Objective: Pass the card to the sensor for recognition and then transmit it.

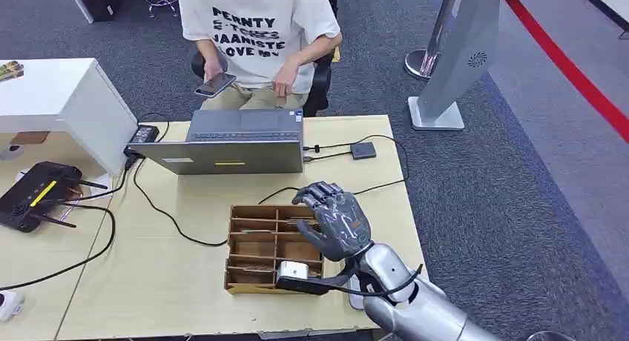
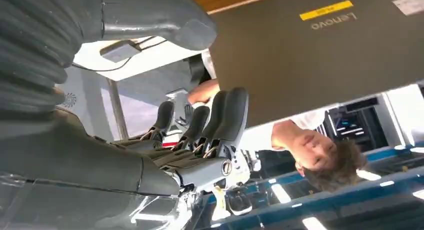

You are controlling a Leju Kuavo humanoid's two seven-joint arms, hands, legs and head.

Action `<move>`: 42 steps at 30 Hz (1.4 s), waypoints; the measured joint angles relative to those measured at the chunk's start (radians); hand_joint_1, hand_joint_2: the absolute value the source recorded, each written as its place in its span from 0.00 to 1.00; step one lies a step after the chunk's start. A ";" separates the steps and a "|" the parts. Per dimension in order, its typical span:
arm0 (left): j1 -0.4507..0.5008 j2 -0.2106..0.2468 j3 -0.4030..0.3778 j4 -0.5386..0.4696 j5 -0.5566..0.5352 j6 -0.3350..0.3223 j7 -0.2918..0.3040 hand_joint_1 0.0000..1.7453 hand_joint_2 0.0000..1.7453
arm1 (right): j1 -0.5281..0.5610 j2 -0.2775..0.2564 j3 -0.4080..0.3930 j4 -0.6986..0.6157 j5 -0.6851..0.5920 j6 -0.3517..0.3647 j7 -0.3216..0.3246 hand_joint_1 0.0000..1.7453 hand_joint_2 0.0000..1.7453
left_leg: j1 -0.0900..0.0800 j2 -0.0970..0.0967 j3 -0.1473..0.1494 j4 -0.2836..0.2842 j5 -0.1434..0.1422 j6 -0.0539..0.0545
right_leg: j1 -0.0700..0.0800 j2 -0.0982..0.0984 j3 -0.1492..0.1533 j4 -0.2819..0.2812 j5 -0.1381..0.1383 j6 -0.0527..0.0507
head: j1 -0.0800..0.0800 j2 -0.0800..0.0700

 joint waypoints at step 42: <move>-0.003 0.000 -0.001 0.000 0.013 0.007 -0.003 0.00 0.00 | -0.002 0.034 0.017 0.018 -0.031 0.047 -0.021 0.54 1.00 | 0.000 0.000 0.000 0.000 0.000 0.000 | 0.000 0.000 0.000 0.000 0.000 0.000 | 0.000 0.000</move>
